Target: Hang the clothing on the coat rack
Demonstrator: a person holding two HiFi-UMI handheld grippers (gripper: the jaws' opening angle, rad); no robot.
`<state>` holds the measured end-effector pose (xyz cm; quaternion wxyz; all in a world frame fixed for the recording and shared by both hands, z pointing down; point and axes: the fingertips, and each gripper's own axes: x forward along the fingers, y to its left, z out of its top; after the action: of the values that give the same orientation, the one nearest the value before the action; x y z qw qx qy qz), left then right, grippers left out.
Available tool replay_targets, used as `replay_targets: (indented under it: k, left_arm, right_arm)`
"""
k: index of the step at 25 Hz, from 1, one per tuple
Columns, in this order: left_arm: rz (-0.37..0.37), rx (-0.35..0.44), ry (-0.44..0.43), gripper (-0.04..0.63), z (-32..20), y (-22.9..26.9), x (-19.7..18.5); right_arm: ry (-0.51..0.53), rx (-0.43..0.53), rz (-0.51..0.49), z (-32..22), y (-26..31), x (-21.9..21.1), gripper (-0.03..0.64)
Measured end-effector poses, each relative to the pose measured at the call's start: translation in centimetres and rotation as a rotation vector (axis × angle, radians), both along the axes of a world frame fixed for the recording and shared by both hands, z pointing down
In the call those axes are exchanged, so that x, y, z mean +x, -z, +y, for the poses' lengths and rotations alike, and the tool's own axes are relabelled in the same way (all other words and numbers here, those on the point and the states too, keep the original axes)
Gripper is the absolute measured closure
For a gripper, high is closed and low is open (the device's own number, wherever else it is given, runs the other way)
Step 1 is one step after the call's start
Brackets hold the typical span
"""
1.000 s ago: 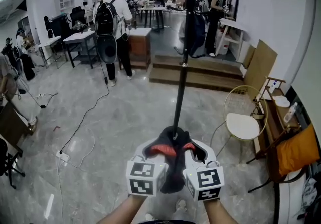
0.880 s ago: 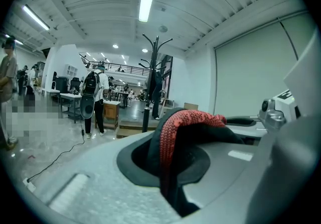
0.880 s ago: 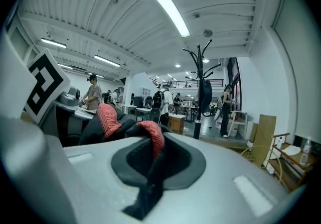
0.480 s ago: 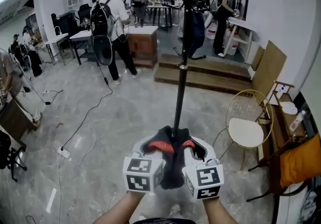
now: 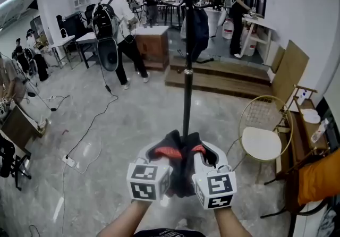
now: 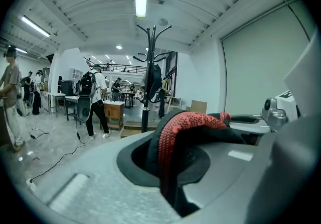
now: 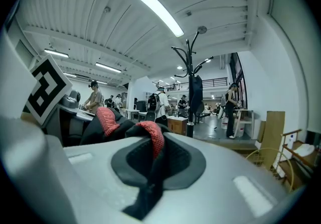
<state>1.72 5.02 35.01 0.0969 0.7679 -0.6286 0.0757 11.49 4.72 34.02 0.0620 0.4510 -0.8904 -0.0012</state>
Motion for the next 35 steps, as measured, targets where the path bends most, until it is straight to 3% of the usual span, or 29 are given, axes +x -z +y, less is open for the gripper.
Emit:
replay_targets:
  k: [8, 18, 35]
  left_arm:
    - [0.004, 0.005, 0.03, 0.578, -1.7, -0.2, 0.4]
    - [0.026, -0.003, 0.007, 0.578, -6.2, -0.7, -0.6]
    - [0.081, 0.028, -0.09, 0.578, -17.4, 0.6, -7.9]
  right_arm:
    - [0.011, 0.009, 0.003, -2.0, -0.2, 1.2, 0.597]
    - [-0.026, 0.001, 0.019, -6.0, -0.7, 0.8, 0.597]
    - [-0.128, 0.009, 0.063, -16.0, 0.3, -6.0, 0.597]
